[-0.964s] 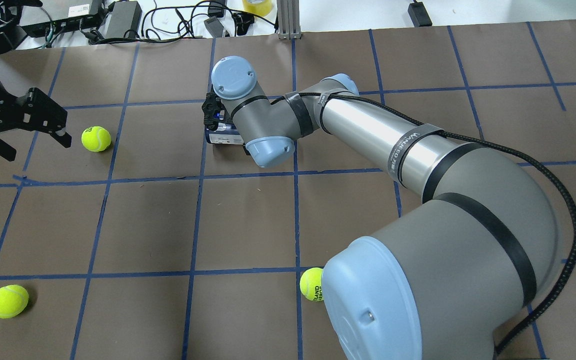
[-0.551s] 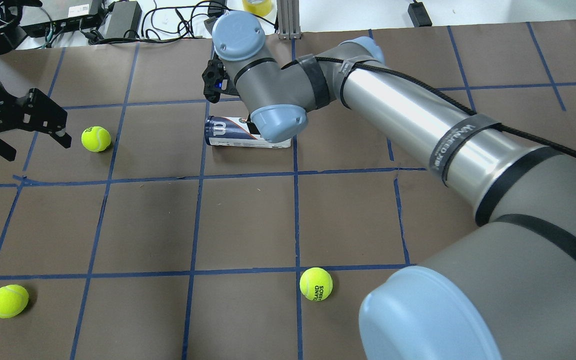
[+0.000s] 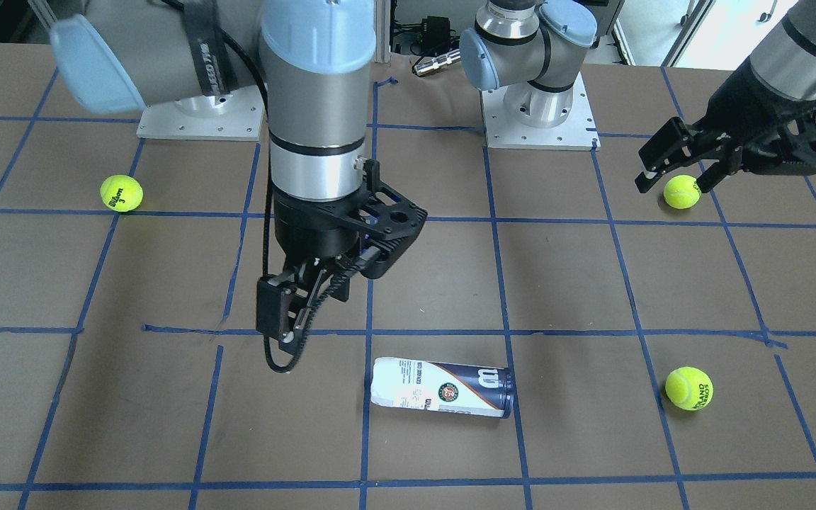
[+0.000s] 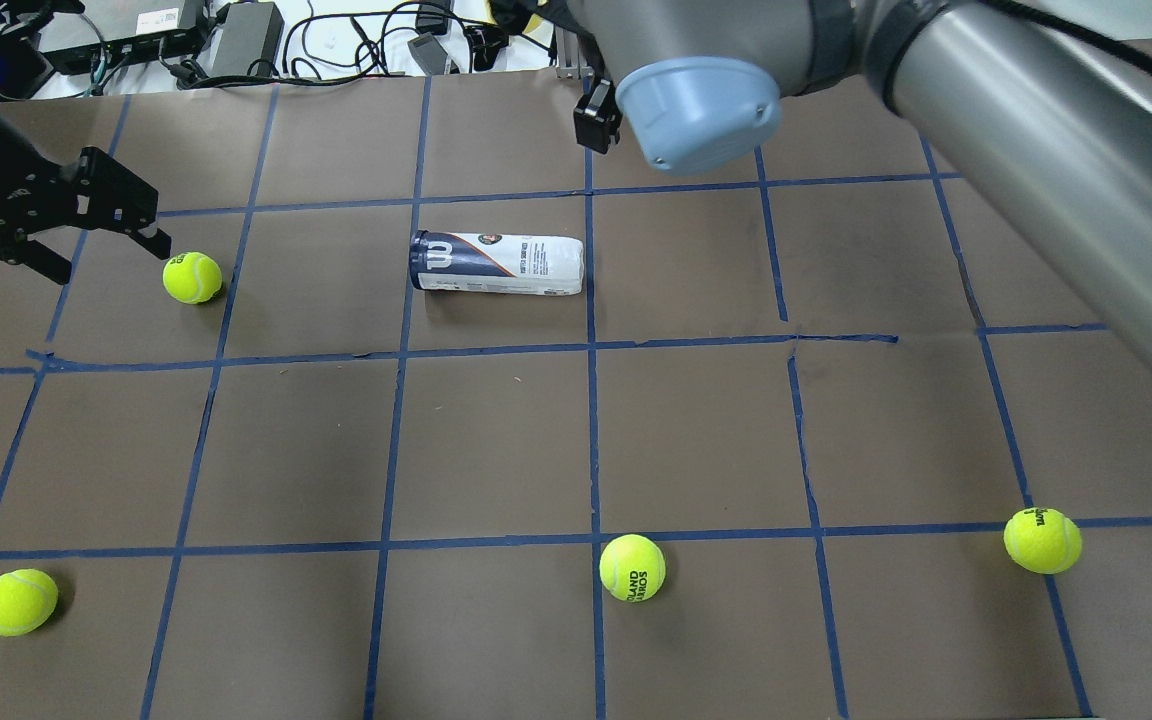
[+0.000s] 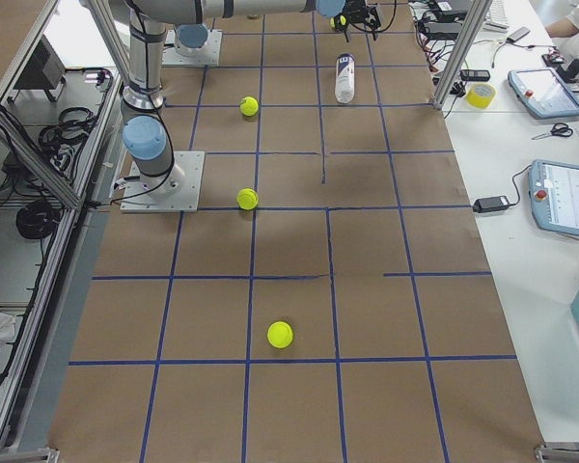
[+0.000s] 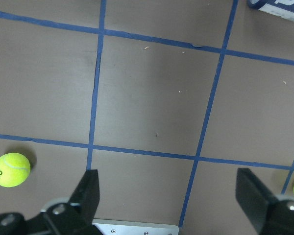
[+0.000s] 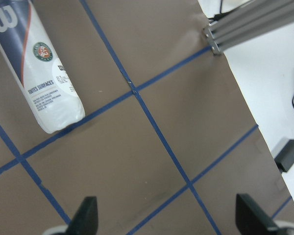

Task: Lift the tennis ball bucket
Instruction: 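Raise the right gripper away while the left gripper reaches toward the tube's open end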

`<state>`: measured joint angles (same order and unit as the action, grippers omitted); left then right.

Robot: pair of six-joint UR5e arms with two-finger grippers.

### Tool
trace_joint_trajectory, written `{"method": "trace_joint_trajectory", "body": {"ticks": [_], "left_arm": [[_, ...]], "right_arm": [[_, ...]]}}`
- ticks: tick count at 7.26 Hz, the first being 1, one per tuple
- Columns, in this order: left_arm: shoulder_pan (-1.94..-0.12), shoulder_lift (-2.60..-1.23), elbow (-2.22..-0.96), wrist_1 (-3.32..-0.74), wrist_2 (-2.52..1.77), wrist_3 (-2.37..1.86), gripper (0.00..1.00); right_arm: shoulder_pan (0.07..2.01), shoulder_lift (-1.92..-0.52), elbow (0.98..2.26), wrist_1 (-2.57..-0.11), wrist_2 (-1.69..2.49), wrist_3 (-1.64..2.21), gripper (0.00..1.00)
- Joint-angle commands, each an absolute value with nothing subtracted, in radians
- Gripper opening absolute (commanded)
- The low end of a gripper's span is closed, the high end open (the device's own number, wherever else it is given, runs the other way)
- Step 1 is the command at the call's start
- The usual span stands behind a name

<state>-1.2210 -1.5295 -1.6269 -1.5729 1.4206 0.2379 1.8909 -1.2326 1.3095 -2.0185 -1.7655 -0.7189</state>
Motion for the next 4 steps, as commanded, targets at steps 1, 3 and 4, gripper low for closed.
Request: {"method": "trace_joint_trajectory", "body": {"ticks": [1, 3, 4], "left_arm": [[-1.224, -1.621, -1.631, -1.458, 1.292, 0.275, 1.00], [-1.230, -1.725, -1.646, -1.363, 1.128, 0.316, 1.00], [-1.250, -1.774, -1.660, -1.276, 1.096, 0.318, 1.00]], "right_arm": [[1.842, -1.337, 1.310, -1.891, -1.773, -0.568, 1.00], [1.824, -1.391, 1.312, -1.657, -1.763, -0.396, 1.00], [1.797, -1.448, 1.324, -1.538, -1.756, -0.375, 1.00]]}}
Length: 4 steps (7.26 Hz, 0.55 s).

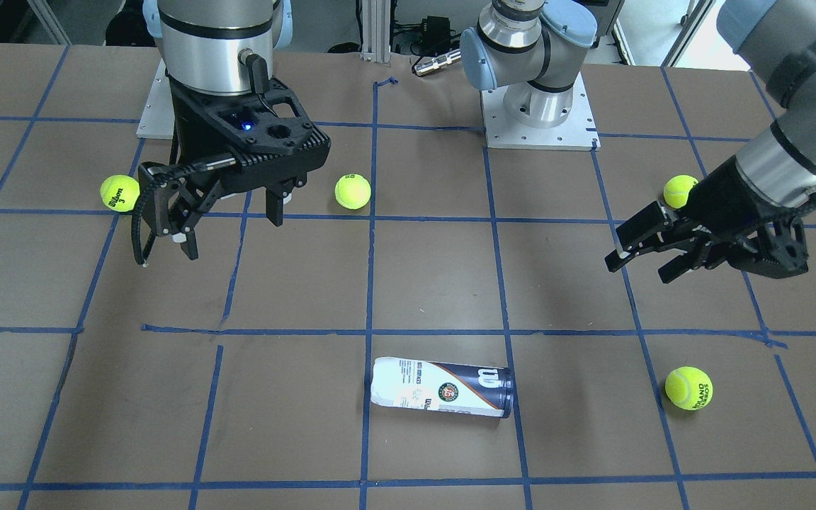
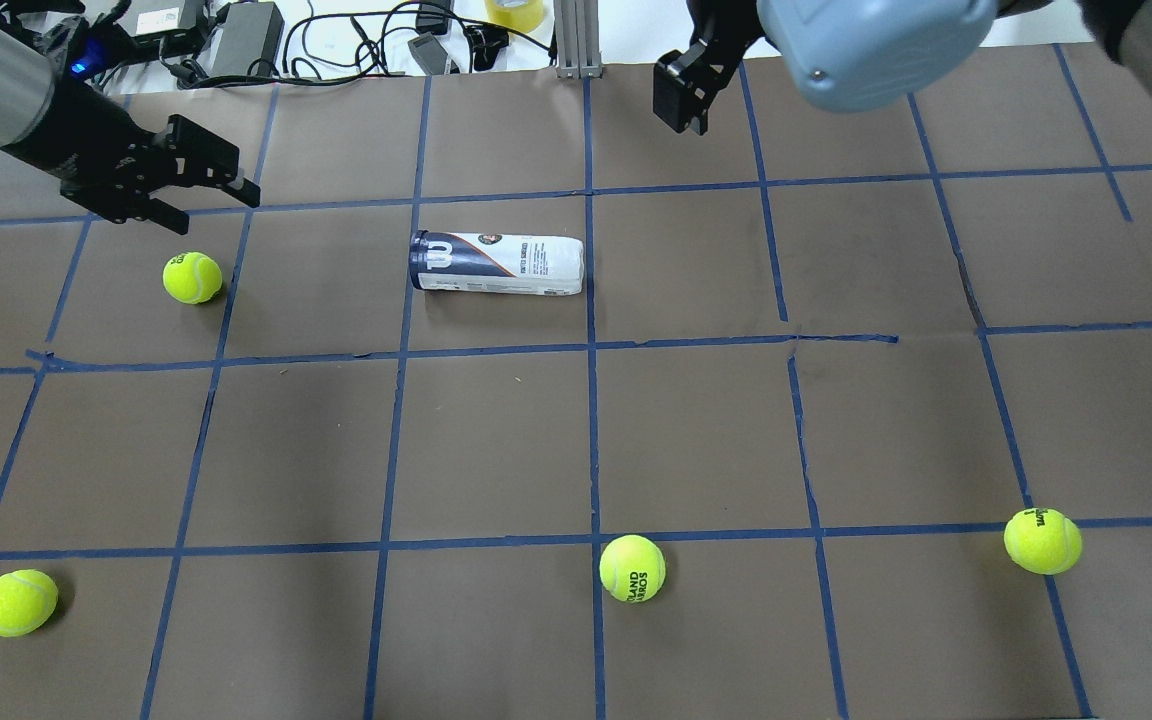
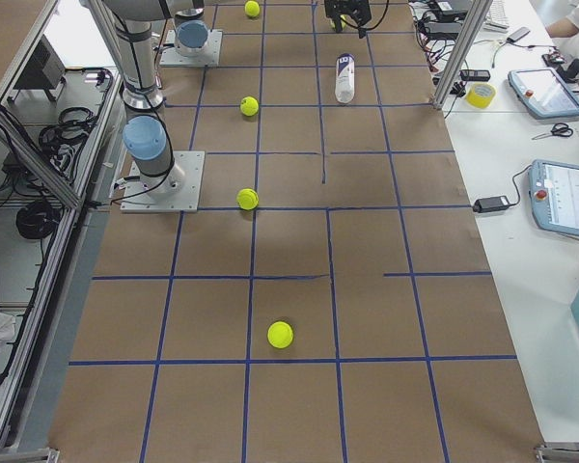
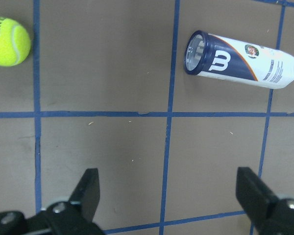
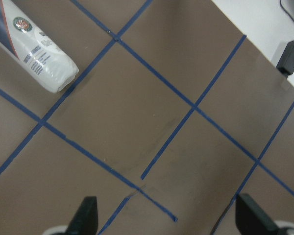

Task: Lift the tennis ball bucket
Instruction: 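Raise the right gripper away while the left gripper reaches toward the tube's open end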

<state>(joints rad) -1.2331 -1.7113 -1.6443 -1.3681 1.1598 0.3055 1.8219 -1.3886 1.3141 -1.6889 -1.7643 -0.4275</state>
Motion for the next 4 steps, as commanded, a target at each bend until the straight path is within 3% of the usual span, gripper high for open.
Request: {"method": "trace_joint_trajectory", "body": {"ticks": [1, 4], "left_arm": [[-1.279, -1.817, -1.661, -1.223, 1.088, 0.322, 1.00], [-1.324, -1.928, -1.661, -1.111, 1.005, 0.321, 1.00]], "right_arm": [[1.761, -1.457, 1.369, -1.520, -1.752, -0.342, 1.00], [1.744, -1.509, 1.439, -1.653, -1.736, -0.039, 1.00]]}}
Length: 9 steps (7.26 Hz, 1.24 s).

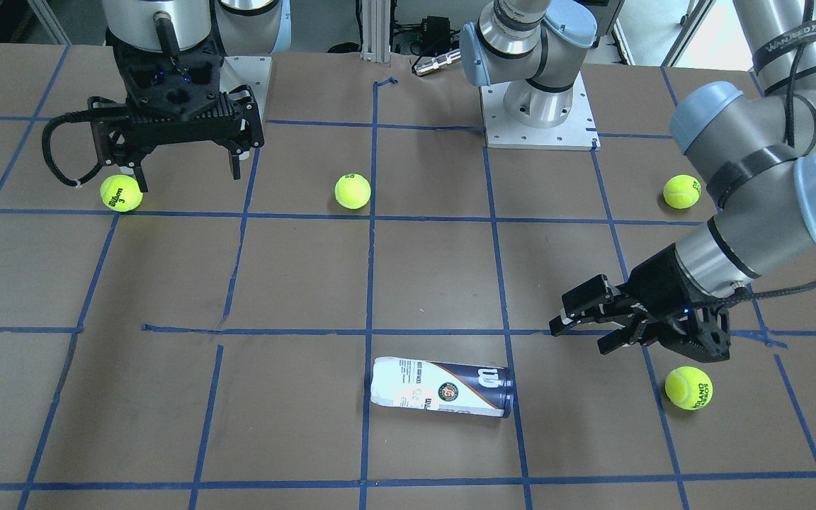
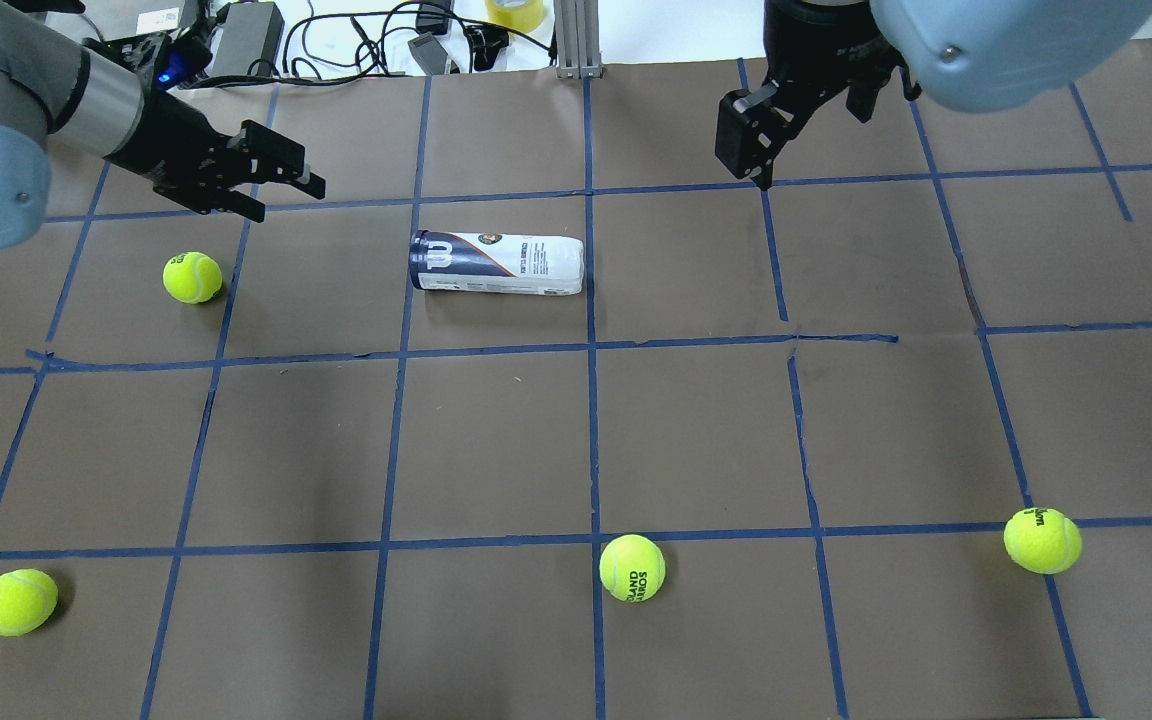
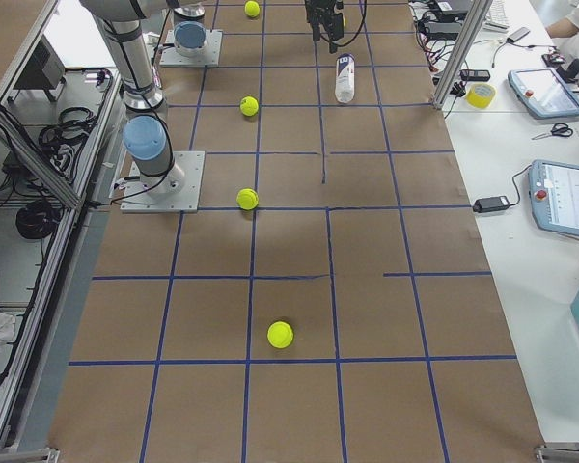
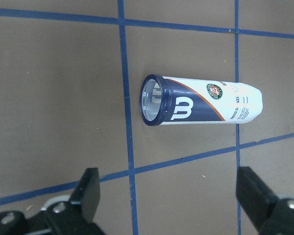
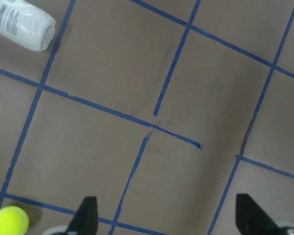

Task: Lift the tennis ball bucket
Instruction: 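Raise the right gripper away while the left gripper reaches toward the tube's open end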

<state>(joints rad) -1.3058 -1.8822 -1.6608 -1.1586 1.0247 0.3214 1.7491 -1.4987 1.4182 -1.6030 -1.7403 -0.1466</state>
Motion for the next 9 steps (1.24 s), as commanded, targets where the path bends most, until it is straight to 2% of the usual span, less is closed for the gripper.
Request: {"method": "trace_joint_trajectory", "body": {"ticks": [1, 4, 9], "left_arm": [[-1.336, -1.965, -1.661, -1.065, 0.987, 0.321, 1.00], [-1.341, -2.063, -1.661, -1.010, 0.908, 0.319, 1.00], [-1.373, -2.151, -1.661, -0.994, 0.836, 0.307, 1.00]], "right_arm": [[1.744, -1.509, 1.439, -1.684, -1.736, 0.019, 0.99], [1.682, -1.516, 1.447, -1.730, -1.736, 0.029, 1.00], [1.635, -1.603, 1.571, -1.712, -1.580, 0.035, 1.00]]}}
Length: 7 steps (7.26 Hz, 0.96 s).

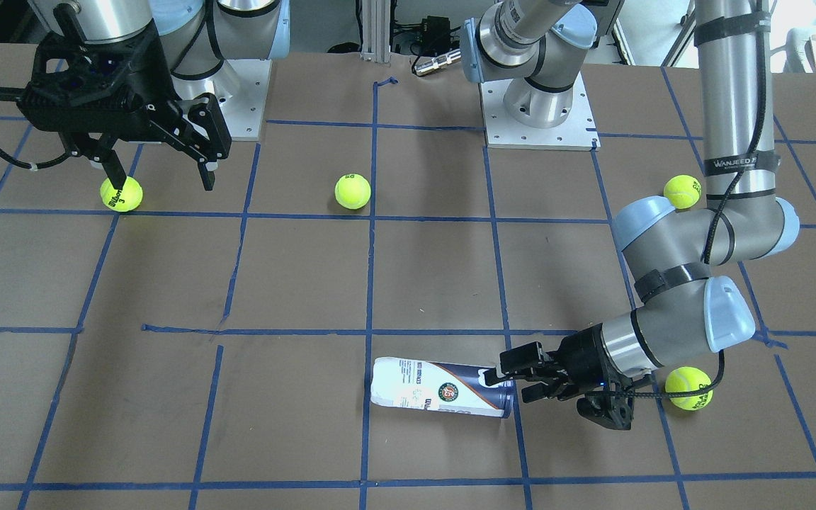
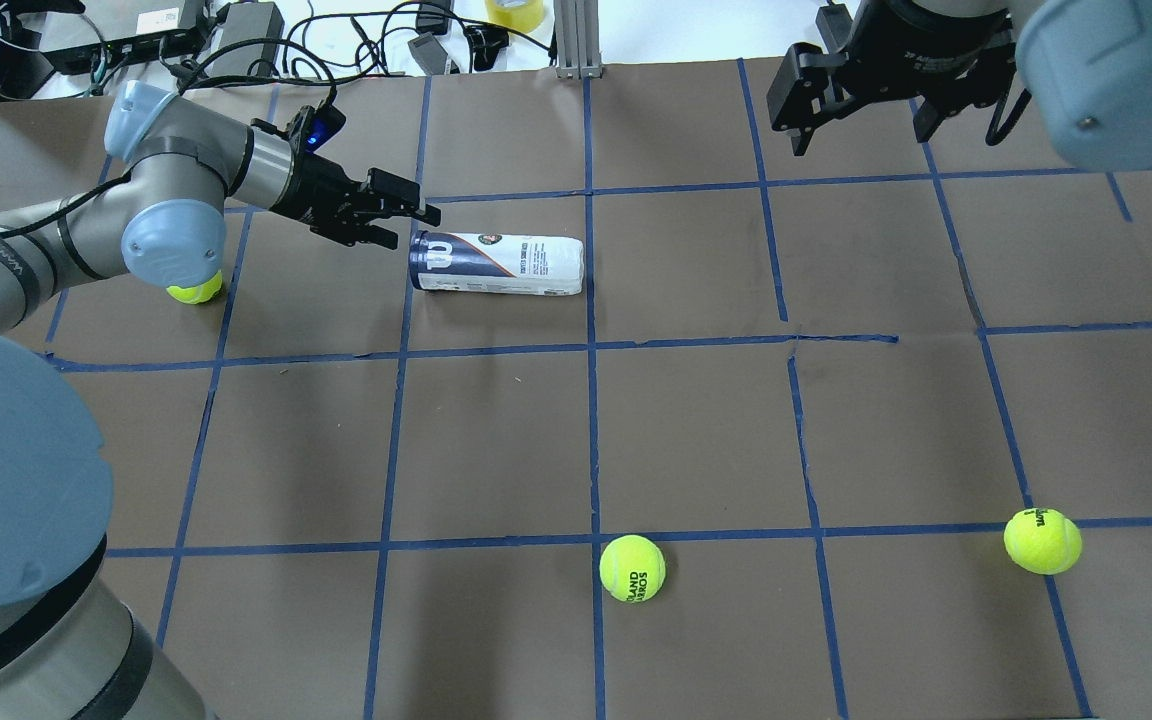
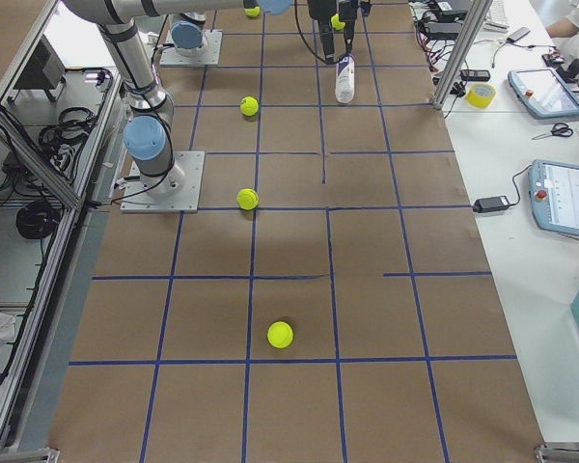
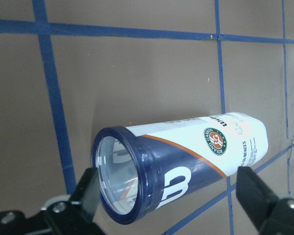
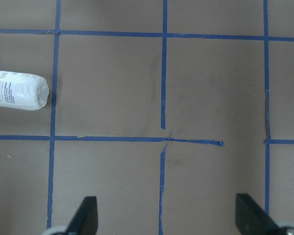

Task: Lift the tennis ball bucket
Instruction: 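Close the left gripper on the open end of the lying tube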

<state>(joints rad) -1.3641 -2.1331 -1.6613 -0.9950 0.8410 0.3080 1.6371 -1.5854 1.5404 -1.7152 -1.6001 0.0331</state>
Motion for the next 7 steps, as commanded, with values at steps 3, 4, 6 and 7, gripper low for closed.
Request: {"method": "trace_joint_trajectory", "body": {"ticks": [3, 4, 6, 7], "left_arm": [[-1.399, -2.166, -1.661, -0.994, 0.835, 0.305, 1.00], [-1.399, -2.172, -1.660, -0.994, 0.834, 0.305, 0.93], [-1.399, -2.175, -1.658, -0.997, 0.839, 0.272, 0.10], [-1.401, -2.174, -1.654, -0.994, 0.839, 0.186, 0.00]], "right_arm": [[1.637, -1.605, 1.577, -1.706, -1.592, 0.037, 1.00], [1.637, -1.605, 1.577, -1.706, -1.592, 0.035, 1.00], [1.637, -1.603, 1.578, -1.706, -1.592, 0.035, 1.00], [1.637, -1.601, 1.578, -1.706, -1.592, 0.035, 1.00]]}}
